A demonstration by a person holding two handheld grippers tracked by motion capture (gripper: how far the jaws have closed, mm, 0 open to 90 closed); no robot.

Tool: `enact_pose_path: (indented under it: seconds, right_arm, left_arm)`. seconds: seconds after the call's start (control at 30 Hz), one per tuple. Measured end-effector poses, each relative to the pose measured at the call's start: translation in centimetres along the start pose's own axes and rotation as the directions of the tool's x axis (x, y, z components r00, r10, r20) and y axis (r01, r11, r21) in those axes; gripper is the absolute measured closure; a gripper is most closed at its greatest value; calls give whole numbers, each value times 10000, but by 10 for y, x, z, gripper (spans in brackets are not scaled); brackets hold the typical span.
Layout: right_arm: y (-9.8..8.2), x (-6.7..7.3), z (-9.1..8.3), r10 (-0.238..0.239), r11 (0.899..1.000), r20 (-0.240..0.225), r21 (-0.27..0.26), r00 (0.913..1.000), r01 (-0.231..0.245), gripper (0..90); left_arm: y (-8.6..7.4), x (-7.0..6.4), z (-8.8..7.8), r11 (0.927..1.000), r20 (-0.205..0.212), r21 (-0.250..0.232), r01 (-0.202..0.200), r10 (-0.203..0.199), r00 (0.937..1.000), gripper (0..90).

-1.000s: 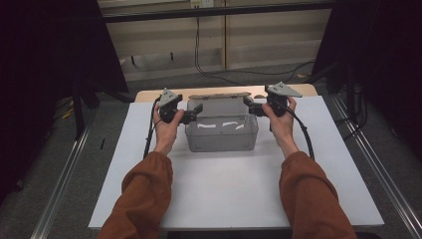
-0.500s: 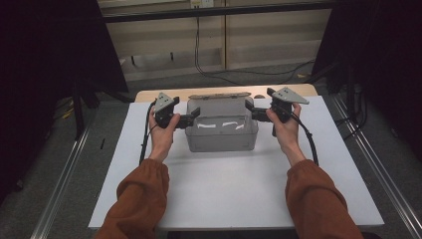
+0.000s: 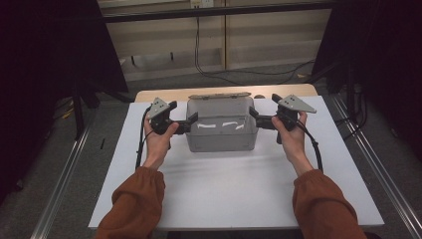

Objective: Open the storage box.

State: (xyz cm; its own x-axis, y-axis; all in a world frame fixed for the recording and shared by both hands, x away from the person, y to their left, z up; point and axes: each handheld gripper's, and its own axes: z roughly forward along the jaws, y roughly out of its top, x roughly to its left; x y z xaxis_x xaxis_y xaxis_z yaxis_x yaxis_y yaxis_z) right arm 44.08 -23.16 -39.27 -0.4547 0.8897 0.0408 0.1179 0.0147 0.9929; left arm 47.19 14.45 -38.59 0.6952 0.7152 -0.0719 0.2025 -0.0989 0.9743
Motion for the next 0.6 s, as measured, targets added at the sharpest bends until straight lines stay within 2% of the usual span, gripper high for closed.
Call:
enact_pose_path:
  seconds: [0.17,0.3,0.6]
  right_arm:
    - [0,-1,-12,-181,9997,247,-169,9995,185,9]
    - [0,-2,-23,-253,9996,314,-148,9992,258,9]
    - [-3,2,-50,-271,9994,408,-185,9988,279,2]
  left_arm:
    - [-2,-2,-9,9998,106,-104,163,-162,9998,24]
    - [-2,-3,-16,9999,4,-111,127,-127,9999,24]
    - [-10,-10,-37,9990,-294,-453,60,-73,9995,26]
